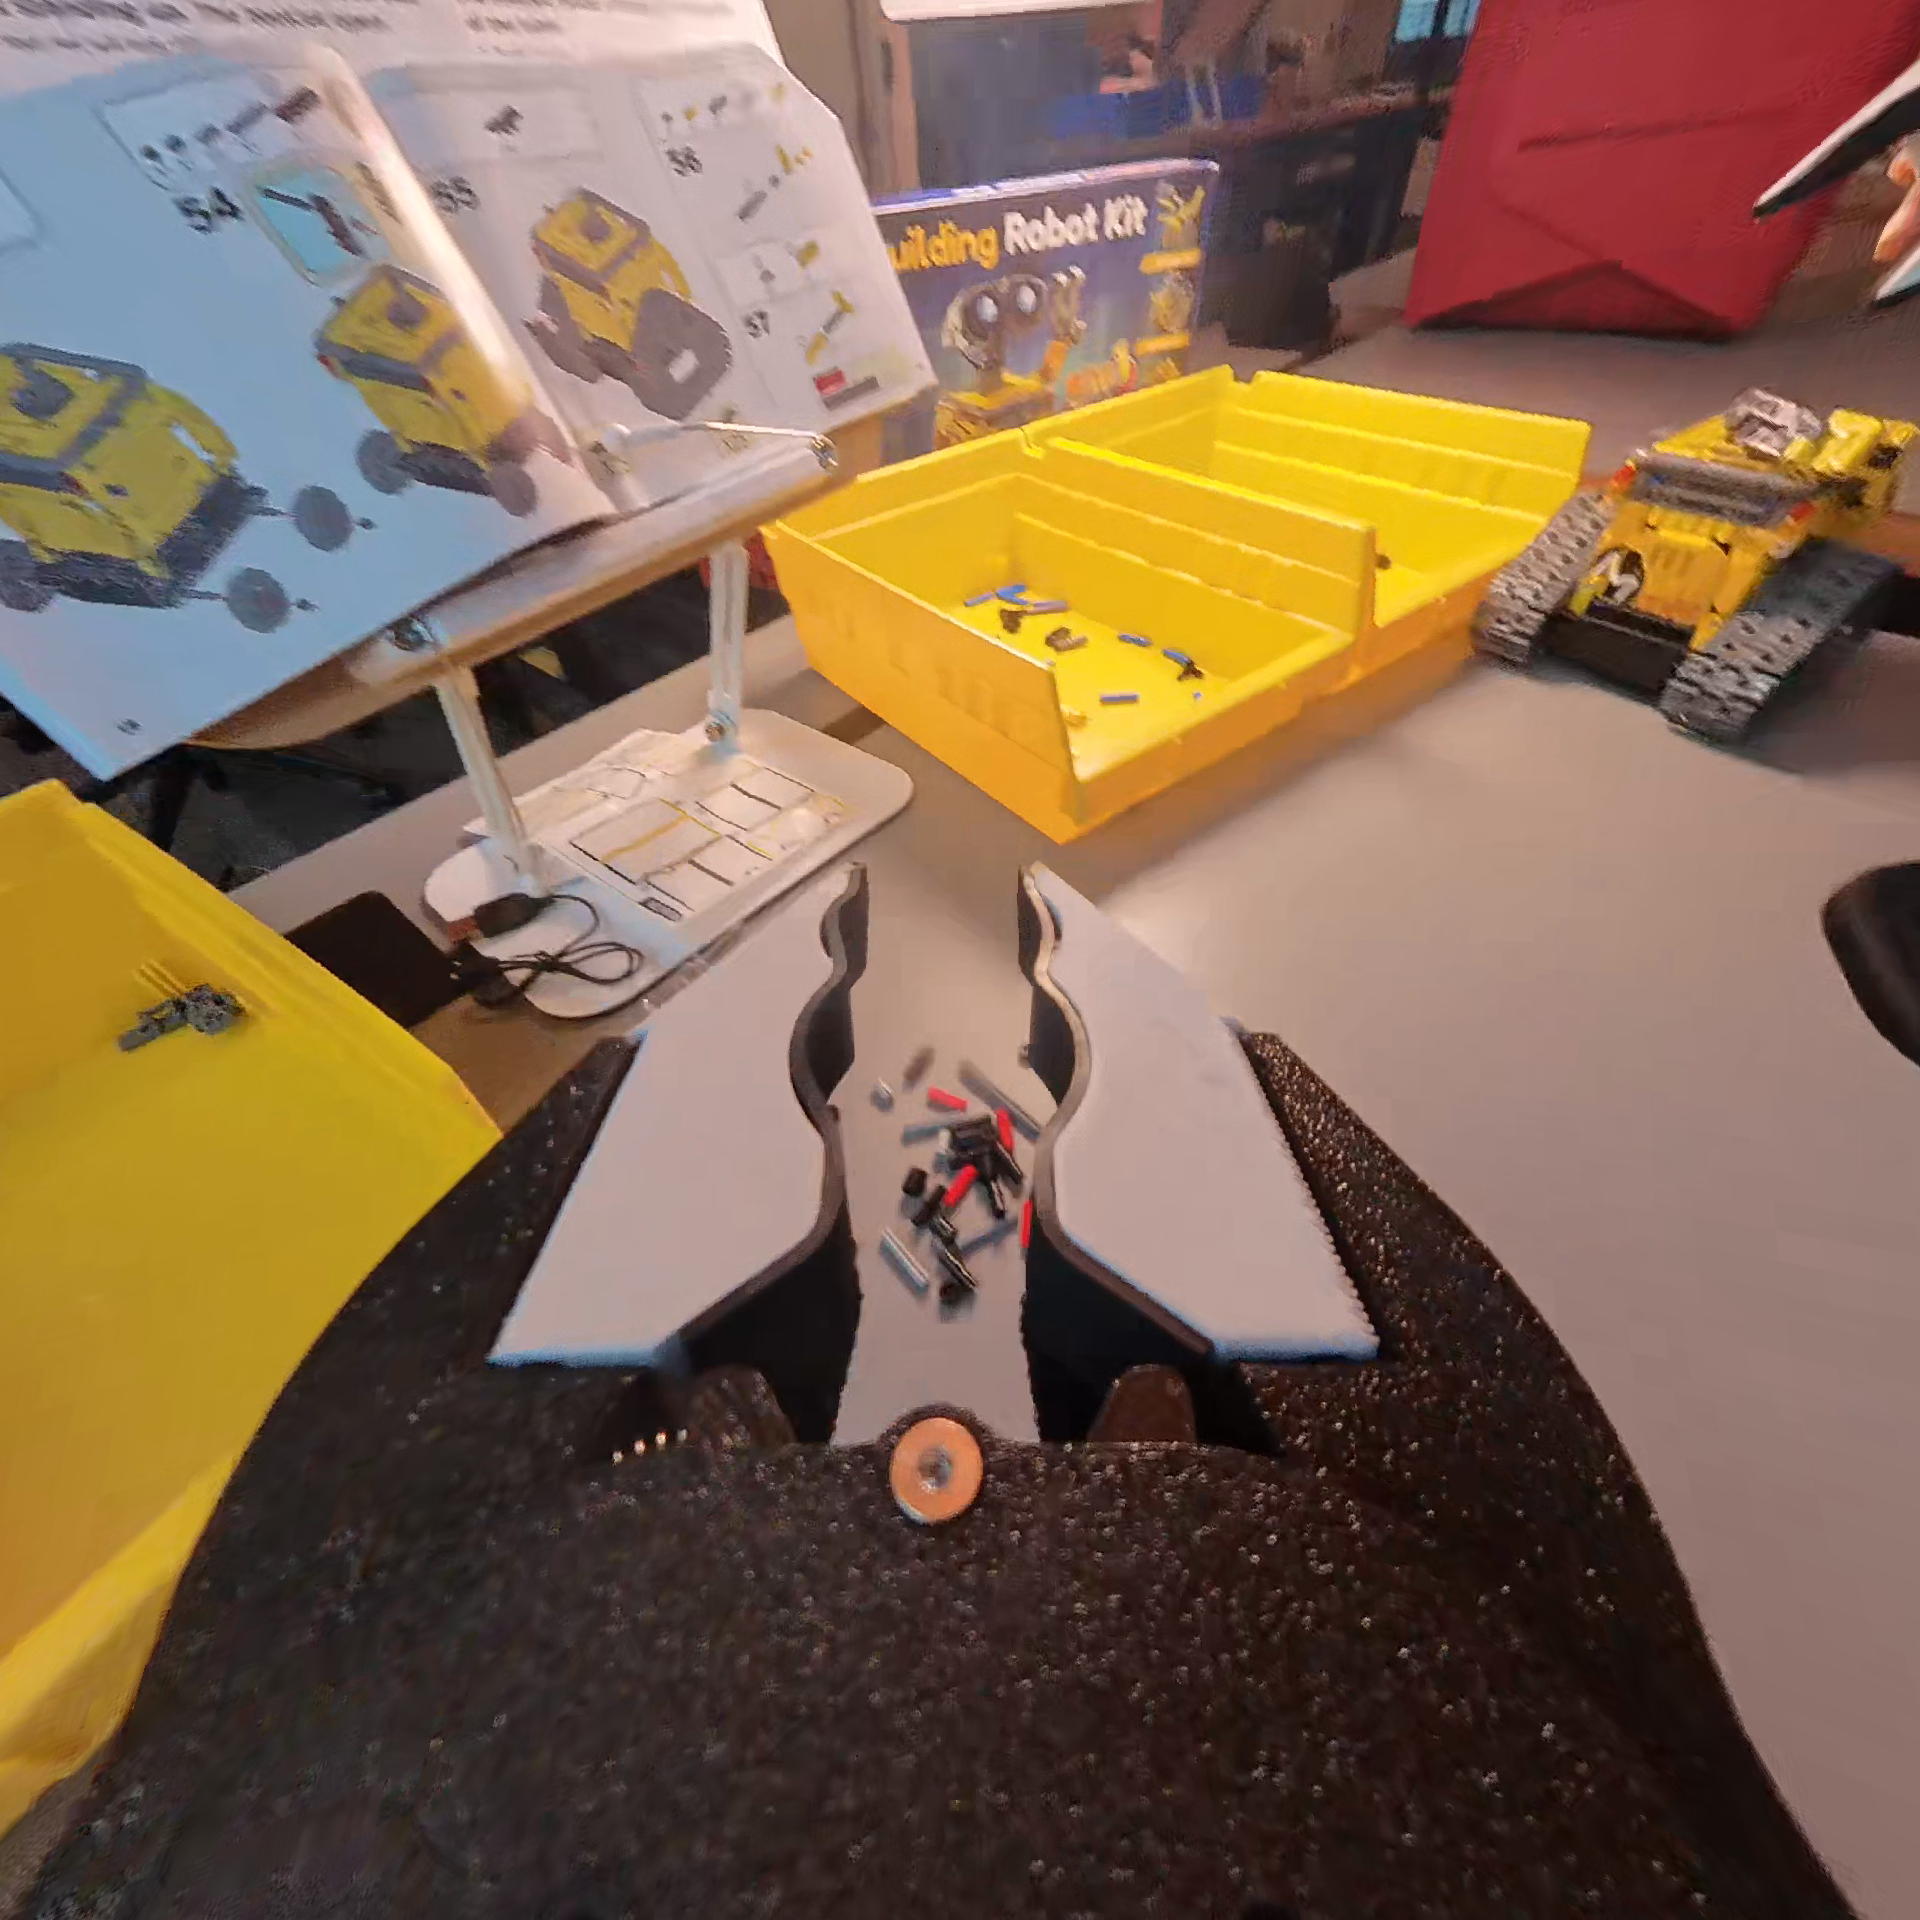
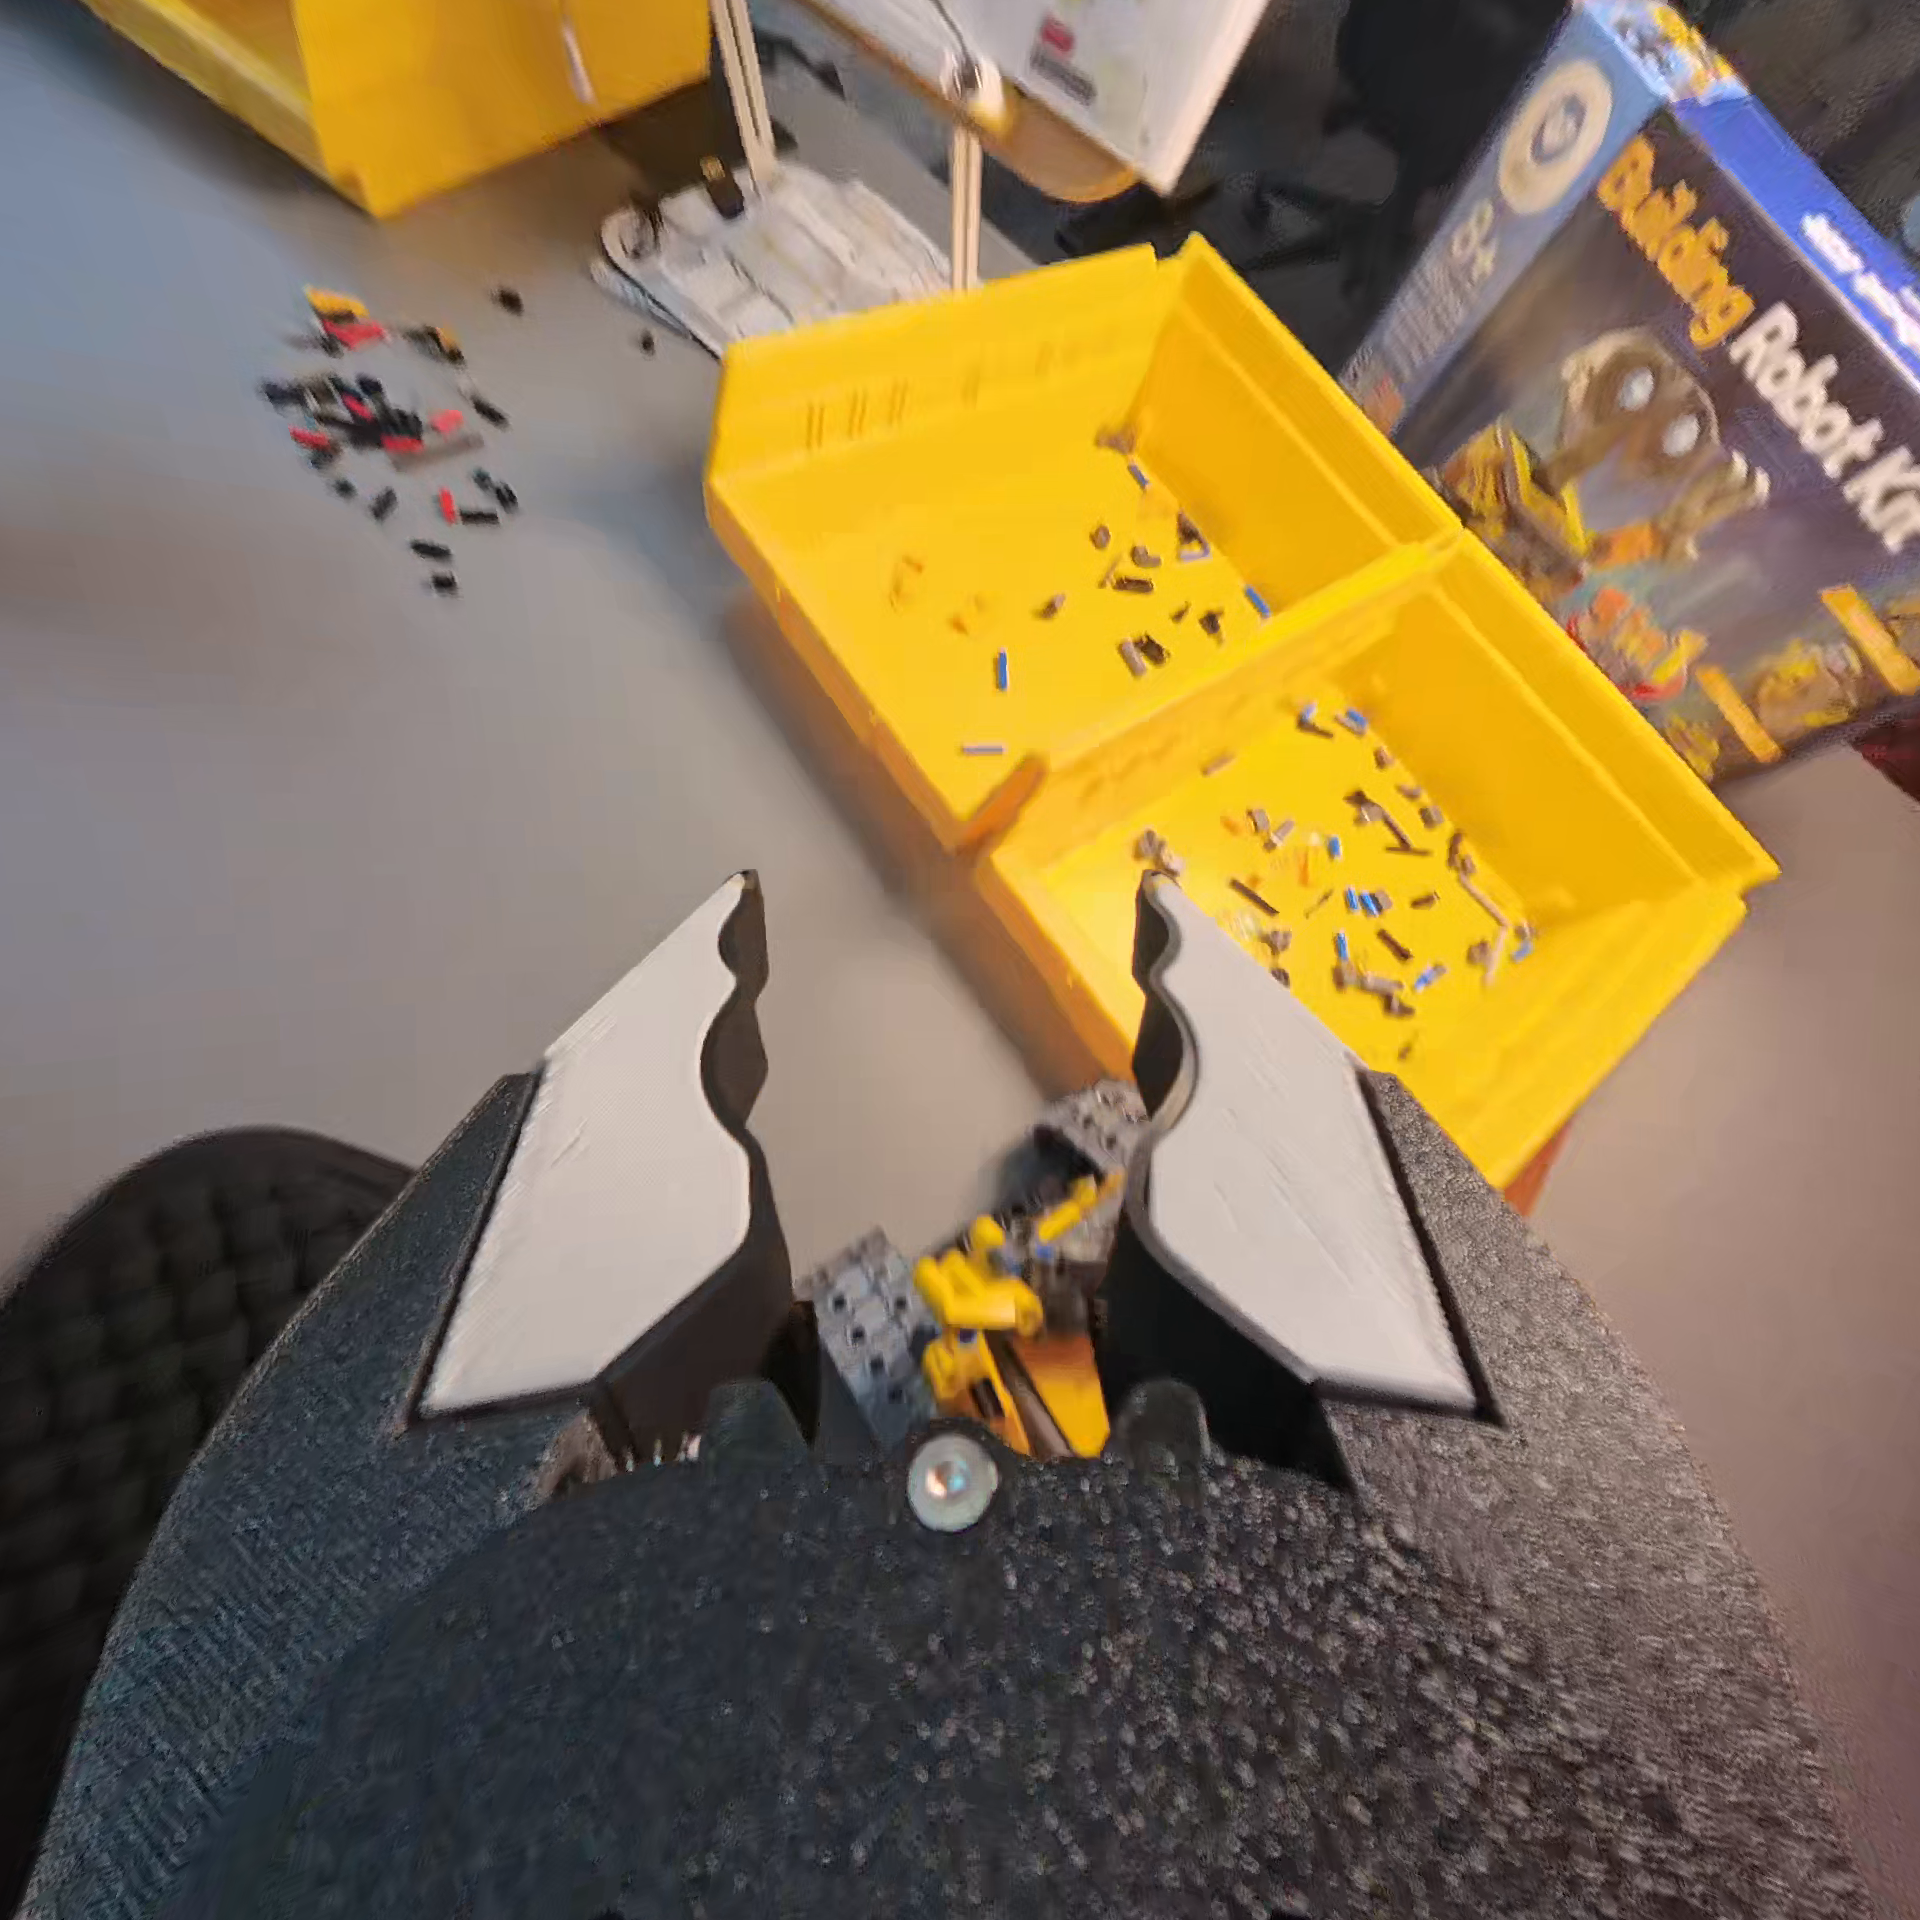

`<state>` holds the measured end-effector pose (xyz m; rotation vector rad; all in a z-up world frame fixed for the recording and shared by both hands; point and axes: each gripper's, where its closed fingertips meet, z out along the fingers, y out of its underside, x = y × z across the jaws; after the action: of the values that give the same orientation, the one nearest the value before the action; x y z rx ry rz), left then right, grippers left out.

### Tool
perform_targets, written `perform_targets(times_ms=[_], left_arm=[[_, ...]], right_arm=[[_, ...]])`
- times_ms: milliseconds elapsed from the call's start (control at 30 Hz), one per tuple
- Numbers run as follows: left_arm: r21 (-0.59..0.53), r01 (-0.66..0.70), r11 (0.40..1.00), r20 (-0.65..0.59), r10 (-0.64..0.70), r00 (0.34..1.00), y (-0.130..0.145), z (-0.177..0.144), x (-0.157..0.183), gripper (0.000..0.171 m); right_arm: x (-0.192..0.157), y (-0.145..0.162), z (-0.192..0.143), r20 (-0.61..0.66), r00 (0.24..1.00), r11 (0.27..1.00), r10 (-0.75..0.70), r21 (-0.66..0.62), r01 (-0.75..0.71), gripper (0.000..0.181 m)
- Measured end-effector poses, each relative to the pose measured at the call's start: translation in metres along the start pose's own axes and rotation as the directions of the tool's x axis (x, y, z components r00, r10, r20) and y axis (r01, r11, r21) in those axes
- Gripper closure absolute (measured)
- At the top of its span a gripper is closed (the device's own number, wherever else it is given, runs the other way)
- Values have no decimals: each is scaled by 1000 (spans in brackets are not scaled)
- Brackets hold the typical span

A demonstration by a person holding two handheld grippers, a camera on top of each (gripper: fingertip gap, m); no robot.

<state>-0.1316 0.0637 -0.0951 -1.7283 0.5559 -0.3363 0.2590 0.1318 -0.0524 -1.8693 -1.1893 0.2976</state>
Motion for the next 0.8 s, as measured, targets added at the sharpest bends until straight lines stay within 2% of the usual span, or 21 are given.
perform_targets(times_ms=[167,233,300,400,467,500,633,800], left_arm=[[-29,-17,999,-73,15,997,19,-13,42,143],[-14,-13,1000,-76,12,997,23,-12,50,144],[1,-26,1000,-74,26,997,29,-7,55,144],[-28,-57,998,-44,55,997,47,0,51,145],[-43,-57,997,-37,56,998,55,1,50,145],[-43,-59,997,-30,58,998,57,0,48,145],[-31,-46,998,-7,46,999,59,-5,41,145],[-21,-22,1000,-6,22,1000,59,-5,39,146]], right_arm=[[-4,102,-49,-87,992,949,-91,-311,60,105],[-8,119,-52,-134,983,943,-127,-323,78,115],[-1,131,-45,-242,956,942,-166,-324,82,142],[10,156,-33,-360,883,905,-302,-400,147,144],[16,154,-30,-455,814,906,-362,-376,193,150],[20,151,-32,-502,777,908,-380,-361,211,159],[17,149,-30,-570,692,895,-443,-334,297,168],[-17,126,-16,-510,723,883,-467,-226,411,167]])
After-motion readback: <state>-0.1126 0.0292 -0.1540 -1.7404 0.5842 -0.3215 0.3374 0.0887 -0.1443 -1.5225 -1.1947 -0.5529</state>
